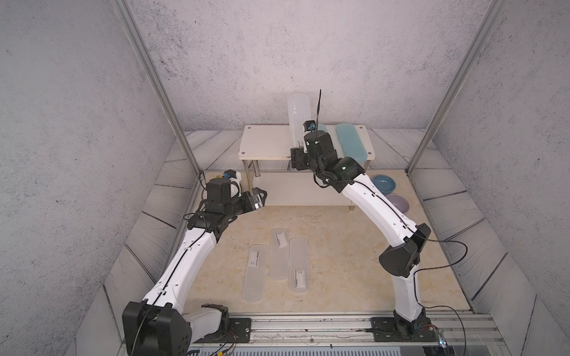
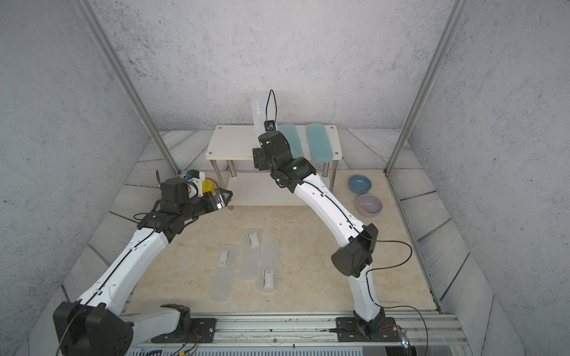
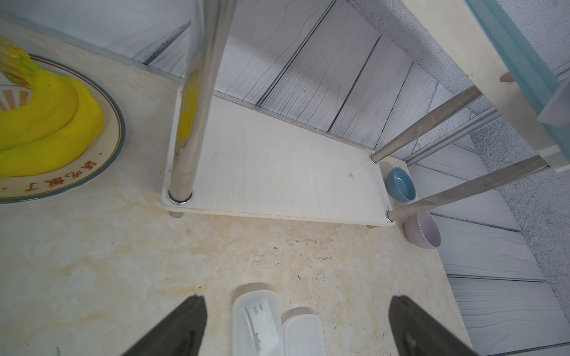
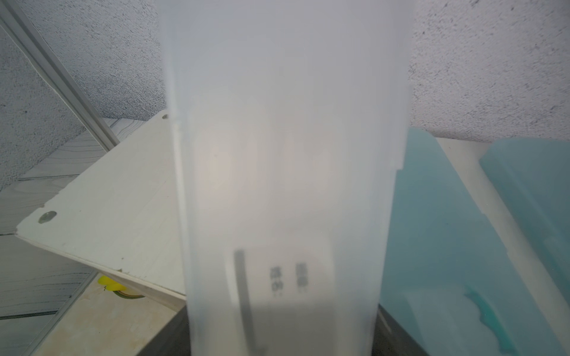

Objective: Place the pencil cases on the shelf according to color
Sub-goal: Place the pencil case on the shelf.

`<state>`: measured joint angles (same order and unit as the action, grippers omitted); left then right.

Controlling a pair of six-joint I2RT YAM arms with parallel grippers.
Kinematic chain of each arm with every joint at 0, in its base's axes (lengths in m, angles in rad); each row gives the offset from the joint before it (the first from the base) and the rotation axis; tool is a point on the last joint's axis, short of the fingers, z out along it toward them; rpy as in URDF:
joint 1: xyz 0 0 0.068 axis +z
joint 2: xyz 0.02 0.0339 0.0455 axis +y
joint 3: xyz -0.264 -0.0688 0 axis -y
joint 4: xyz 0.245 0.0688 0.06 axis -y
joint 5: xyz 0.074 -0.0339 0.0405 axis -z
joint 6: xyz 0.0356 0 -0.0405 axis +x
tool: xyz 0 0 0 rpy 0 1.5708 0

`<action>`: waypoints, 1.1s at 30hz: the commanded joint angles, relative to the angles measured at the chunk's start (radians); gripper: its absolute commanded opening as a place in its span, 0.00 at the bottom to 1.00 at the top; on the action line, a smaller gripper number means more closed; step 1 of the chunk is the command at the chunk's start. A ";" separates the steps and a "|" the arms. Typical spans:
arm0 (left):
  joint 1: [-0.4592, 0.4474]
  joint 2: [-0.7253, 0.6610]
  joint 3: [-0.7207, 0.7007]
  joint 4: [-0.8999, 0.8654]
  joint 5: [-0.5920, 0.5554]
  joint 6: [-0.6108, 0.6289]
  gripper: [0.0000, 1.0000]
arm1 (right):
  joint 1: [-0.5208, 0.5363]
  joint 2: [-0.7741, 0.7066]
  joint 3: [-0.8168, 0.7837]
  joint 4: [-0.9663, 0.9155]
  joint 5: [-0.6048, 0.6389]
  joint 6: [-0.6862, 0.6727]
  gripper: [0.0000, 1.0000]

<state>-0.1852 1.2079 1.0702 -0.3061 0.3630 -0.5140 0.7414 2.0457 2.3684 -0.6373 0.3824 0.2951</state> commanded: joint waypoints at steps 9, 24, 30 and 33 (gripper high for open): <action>0.007 -0.012 0.010 0.004 0.025 -0.004 0.99 | -0.006 0.005 0.028 -0.007 -0.019 0.067 0.86; 0.007 -0.007 0.031 -0.016 0.026 0.002 0.99 | -0.005 -0.042 0.008 0.052 -0.112 0.128 0.88; 0.008 -0.010 0.037 -0.032 0.011 0.008 0.99 | -0.005 -0.094 0.000 0.080 -0.125 0.125 0.89; 0.009 -0.010 0.039 -0.045 0.001 0.015 0.99 | -0.005 -0.128 -0.008 0.085 -0.125 0.122 0.89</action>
<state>-0.1852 1.2079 1.0821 -0.3325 0.3763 -0.5167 0.7403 2.0022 2.3623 -0.5861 0.2653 0.4114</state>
